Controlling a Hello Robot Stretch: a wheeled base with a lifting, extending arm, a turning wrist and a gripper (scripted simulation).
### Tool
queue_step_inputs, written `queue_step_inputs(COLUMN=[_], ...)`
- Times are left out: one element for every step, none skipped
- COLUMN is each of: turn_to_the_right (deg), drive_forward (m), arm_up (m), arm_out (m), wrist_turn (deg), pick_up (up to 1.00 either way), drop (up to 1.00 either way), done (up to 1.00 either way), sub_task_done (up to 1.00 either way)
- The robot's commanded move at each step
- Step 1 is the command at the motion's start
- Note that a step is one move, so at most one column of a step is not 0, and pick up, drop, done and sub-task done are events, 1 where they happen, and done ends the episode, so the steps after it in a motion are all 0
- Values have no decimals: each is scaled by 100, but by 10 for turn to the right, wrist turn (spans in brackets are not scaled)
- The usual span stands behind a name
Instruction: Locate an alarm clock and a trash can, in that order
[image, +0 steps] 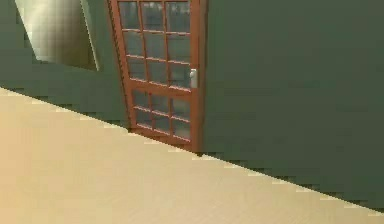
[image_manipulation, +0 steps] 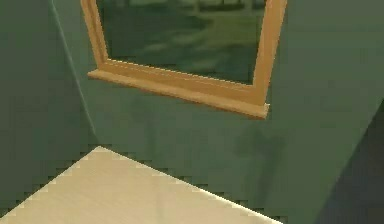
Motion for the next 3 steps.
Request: queue_step_inputs(turn_to_the_right=[-450, -300, 0], drive_forward=[0, 0, 100], arm_up=[0, 0, 0], arm_out=[0, 0, 0], wrist_turn=[0, 0, 0], pick_up=[0, 0, 0], drop=[0, 0, 0], done=[0, 0, 0], sub_task_done=[0, 0, 0])
